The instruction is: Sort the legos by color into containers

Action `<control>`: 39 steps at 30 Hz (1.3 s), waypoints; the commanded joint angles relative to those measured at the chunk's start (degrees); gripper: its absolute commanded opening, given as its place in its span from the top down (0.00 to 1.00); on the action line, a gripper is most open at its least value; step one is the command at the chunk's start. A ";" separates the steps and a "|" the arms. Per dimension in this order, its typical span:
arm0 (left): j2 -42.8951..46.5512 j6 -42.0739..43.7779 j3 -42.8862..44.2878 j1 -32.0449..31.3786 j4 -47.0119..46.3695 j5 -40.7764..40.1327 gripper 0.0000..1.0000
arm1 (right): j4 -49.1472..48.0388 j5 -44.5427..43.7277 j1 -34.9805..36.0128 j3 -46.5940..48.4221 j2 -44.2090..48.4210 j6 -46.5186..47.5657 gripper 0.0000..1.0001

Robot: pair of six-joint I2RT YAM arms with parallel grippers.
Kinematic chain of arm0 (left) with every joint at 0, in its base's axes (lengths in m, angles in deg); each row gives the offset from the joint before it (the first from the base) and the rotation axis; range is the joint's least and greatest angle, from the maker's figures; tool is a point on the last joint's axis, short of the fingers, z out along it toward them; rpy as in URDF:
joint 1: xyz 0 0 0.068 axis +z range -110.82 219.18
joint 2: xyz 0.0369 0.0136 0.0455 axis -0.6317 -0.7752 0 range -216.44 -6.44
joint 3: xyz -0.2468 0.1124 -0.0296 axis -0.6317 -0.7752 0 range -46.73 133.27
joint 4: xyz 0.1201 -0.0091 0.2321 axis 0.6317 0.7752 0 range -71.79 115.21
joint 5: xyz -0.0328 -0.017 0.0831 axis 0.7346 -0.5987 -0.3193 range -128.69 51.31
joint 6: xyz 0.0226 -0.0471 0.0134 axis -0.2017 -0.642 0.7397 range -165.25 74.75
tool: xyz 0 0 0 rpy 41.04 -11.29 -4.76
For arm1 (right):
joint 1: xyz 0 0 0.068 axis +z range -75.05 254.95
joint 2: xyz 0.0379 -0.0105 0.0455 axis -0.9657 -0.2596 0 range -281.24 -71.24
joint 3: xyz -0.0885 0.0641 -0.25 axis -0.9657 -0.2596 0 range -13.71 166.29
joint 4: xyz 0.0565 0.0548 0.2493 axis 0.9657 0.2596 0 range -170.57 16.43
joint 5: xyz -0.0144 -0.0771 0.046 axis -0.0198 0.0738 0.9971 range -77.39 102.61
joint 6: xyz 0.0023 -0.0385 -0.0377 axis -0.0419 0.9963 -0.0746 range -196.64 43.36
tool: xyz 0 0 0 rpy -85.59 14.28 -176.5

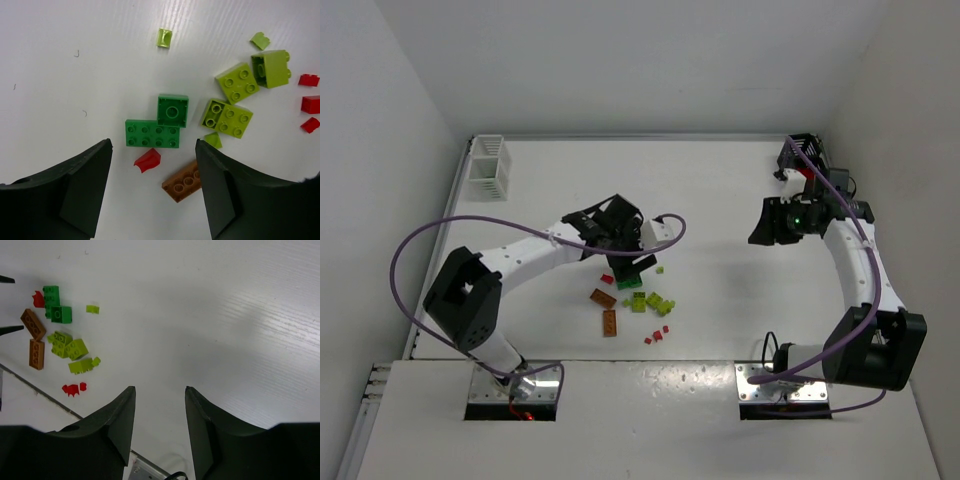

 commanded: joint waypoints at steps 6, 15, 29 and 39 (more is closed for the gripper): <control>-8.26 -3.43 6.41 1.30 -2.79 -3.18 0.26 | -2.21 0.84 0.29 -0.11 1.03 -0.65 0.55; -13.63 -3.43 7.56 1.31 -3.32 -2.12 0.26 | -2.21 0.84 0.29 -0.11 1.04 -0.65 0.55; -14.16 -1.24 3.43 1.31 -3.32 2.18 0.25 | -2.21 0.84 0.29 -0.11 -0.01 -0.65 0.55; -14.77 -1.24 1.59 0.78 -3.32 2.80 0.25 | -2.21 0.84 0.29 -0.64 -0.01 -0.65 0.55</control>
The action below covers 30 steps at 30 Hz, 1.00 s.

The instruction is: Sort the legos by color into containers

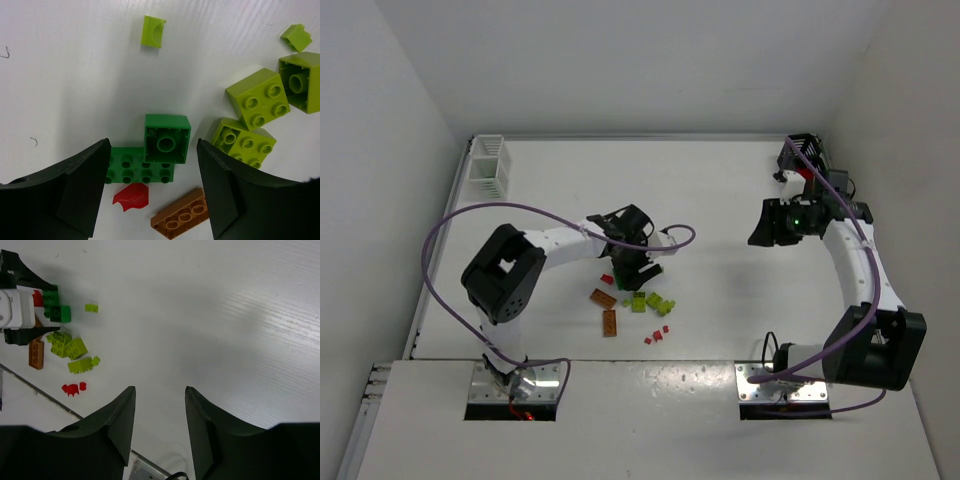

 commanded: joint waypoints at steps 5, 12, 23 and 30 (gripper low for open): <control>-1.93 0.73 -0.23 0.06 -1.38 1.03 0.35 | -1.82 0.91 0.29 0.11 -0.48 -0.41 0.55; -1.93 0.21 0.30 0.06 -3.65 -0.73 0.60 | -1.82 0.91 0.29 -0.42 -0.48 -0.41 0.55; 9.31 -7.17 3.02 8.13 -4.19 0.23 0.72 | -1.82 2.05 0.29 0.72 -2.49 -0.41 0.55; 16.08 -11.83 1.97 19.02 -3.66 -1.52 0.73 | -1.21 2.58 1.96 2.47 -5.22 0.12 0.55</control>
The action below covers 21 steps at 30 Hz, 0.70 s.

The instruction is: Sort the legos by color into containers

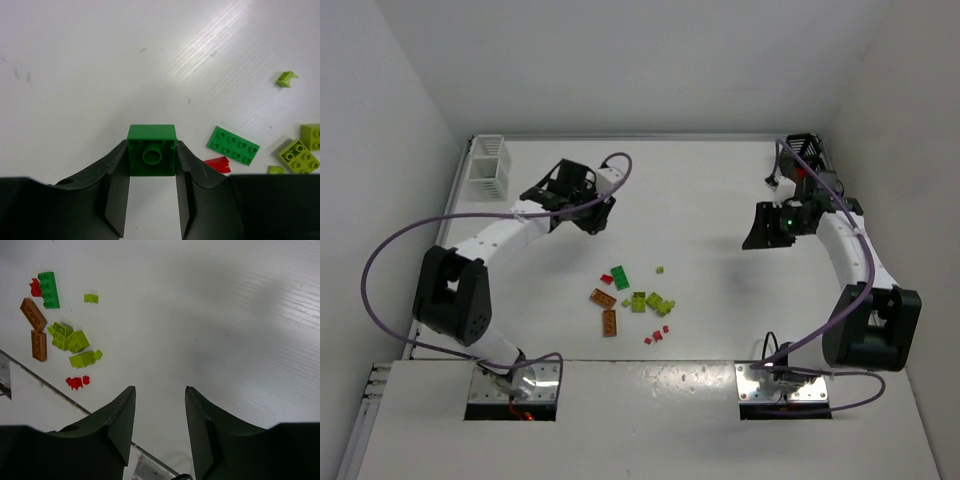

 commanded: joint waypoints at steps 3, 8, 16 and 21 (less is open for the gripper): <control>4.84 -4.75 0.55 9.78 -0.51 0.95 0.73 | -1.20 1.66 2.03 3.92 -1.89 0.21 0.55; 4.06 -4.76 4.23 23.24 0.97 4.20 0.73 | -0.67 0.43 4.23 5.77 -4.00 0.21 0.55; -8.67 -5.55 24.33 39.42 4.94 7.02 0.70 | -0.67 -1.24 7.21 5.77 -5.13 0.73 0.55; -18.76 -7.57 38.32 43.12 8.70 5.97 0.70 | -0.67 -1.77 8.36 5.77 -5.14 0.73 0.55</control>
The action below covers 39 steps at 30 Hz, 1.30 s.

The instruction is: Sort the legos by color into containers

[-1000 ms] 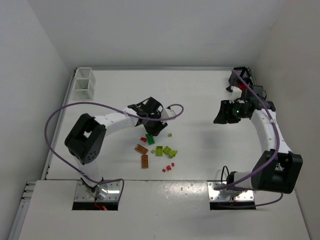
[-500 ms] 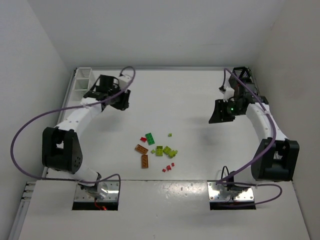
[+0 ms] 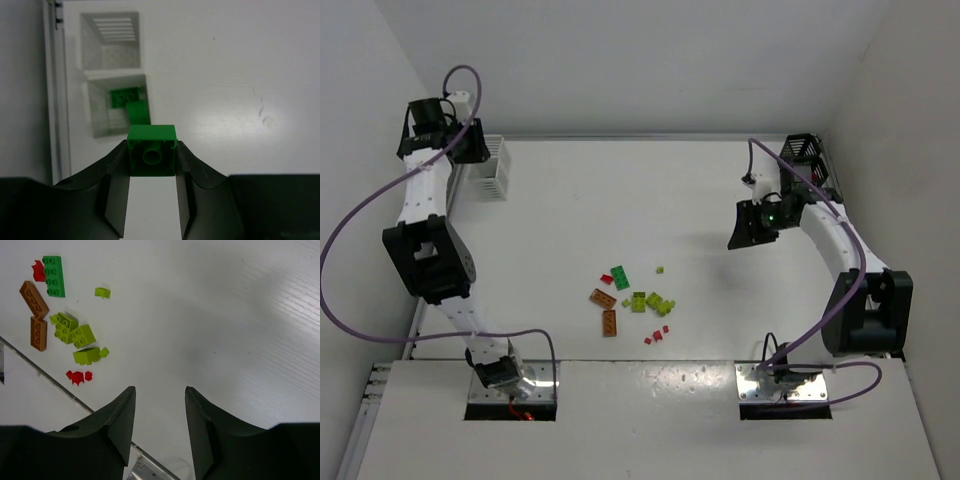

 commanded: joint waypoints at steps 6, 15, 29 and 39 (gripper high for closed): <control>-13.53 -3.78 18.83 3.49 3.56 -1.47 0.68 | -0.74 -0.81 1.13 2.32 -1.10 0.60 0.55; -21.87 -4.48 24.19 3.49 3.56 -3.33 0.61 | -1.27 -0.81 1.65 1.79 -2.68 1.13 0.55; -25.06 -5.63 26.05 3.49 3.56 -3.85 0.33 | -1.27 -0.81 3.58 2.32 -3.21 1.13 0.53; 0.41 -3.79 10.60 3.49 2.95 8.79 0.23 | -1.00 -3.27 17.99 11.89 -6.70 2.27 0.42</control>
